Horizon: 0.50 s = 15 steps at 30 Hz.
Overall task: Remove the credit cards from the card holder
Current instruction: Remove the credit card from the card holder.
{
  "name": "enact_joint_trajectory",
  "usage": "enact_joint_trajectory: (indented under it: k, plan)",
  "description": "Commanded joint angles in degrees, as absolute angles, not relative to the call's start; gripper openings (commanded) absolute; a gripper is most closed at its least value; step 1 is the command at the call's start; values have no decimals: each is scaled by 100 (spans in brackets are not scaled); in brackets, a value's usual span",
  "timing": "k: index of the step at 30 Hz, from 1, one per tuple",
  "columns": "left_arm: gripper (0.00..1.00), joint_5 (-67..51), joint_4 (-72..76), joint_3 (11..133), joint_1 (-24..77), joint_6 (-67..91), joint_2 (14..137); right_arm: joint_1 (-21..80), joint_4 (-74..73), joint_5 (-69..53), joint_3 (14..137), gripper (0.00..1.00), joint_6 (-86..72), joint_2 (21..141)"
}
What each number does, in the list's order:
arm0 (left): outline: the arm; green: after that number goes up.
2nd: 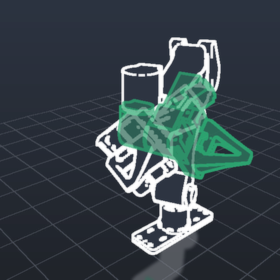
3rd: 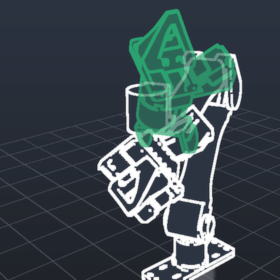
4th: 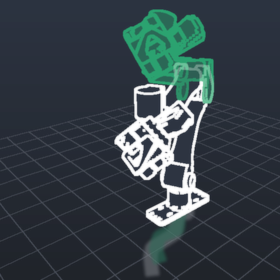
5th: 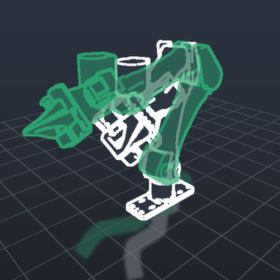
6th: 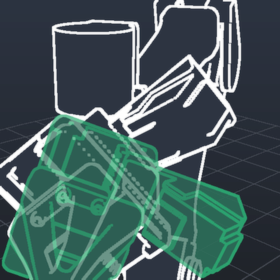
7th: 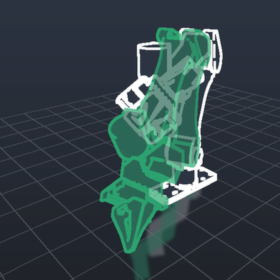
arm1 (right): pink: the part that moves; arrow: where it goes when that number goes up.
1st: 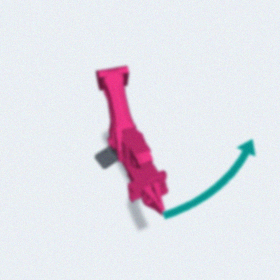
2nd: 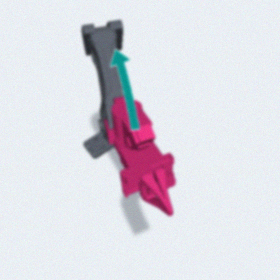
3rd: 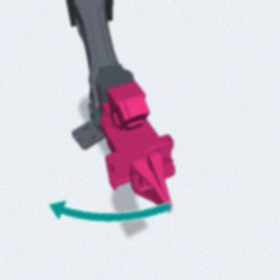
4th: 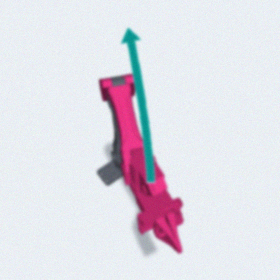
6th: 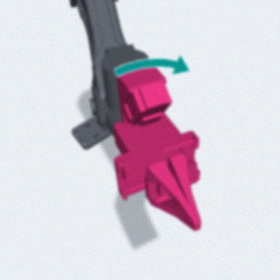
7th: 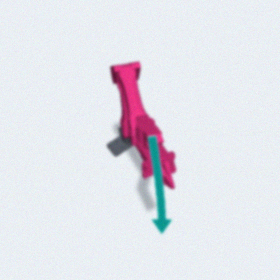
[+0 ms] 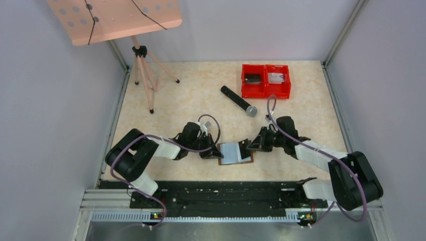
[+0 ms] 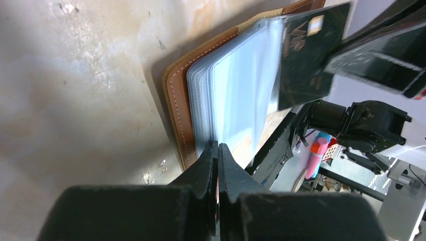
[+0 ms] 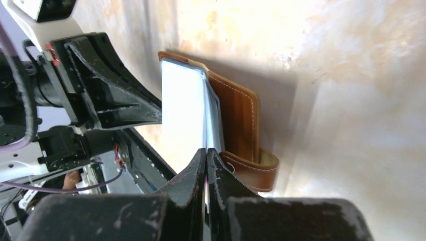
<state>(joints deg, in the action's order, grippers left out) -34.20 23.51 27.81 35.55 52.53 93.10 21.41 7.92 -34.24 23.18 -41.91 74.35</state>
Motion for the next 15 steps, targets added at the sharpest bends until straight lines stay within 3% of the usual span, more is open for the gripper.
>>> enact_joint_trajectory:
  k: [1, 6, 11, 15]
  plan:
    - [0, -2920, 1540, 2677, 3577, 4958, 9191, 1803, -580, -3332, 2952, 0, -3365, 6726]
    - [5, -3038, 1252, 2892, 3580, 4956, 8855, 1750, -1508, -3256, 3505, 0, -2981, 6244]
    - [36, -3043, 139, 3557, 3579, 4578, 8067, 1747, -1591, -4261, 3801, 0, -2736, 6128]
    - [49, -2959, -830, 4229, 3571, 4085, 7412, 1758, -1386, -4848, 3752, 0, -2593, 5966]
